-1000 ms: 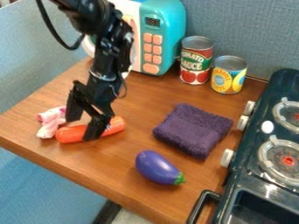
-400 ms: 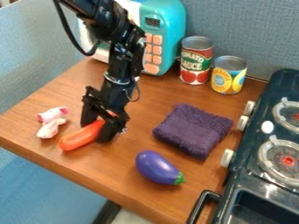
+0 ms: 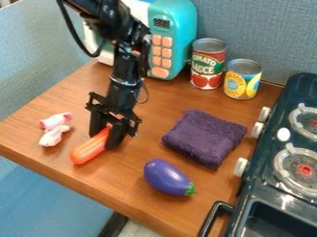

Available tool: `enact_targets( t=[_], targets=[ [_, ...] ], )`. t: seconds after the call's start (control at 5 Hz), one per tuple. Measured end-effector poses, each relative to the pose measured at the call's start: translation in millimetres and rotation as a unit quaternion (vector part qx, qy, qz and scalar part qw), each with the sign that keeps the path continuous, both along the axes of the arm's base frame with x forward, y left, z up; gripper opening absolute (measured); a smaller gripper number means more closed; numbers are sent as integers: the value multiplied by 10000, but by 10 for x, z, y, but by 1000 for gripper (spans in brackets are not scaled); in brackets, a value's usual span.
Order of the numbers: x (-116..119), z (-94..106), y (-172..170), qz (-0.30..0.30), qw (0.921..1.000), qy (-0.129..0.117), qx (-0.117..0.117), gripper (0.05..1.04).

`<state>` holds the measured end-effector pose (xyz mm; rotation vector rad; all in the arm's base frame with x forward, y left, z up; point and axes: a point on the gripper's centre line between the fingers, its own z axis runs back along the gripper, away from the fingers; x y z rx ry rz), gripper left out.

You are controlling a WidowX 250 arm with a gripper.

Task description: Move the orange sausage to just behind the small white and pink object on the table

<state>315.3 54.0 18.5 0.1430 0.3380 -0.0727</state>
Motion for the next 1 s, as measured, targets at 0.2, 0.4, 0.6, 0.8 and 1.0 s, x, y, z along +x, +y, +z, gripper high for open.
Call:
enact_targets(
  t=[0.2, 0.4, 0.6, 0.8, 1.0],
  targets=[
    [16, 90, 113, 464, 9988, 19, -126, 566],
    [256, 299, 293, 930, 9956, -92, -122, 566],
    [364, 375, 627, 1266, 9919, 72, -90, 566],
    [437, 411, 930, 1552, 9877, 202, -43, 565],
    [504, 409, 1172, 1714, 9844, 390, 72, 566]
  ],
)
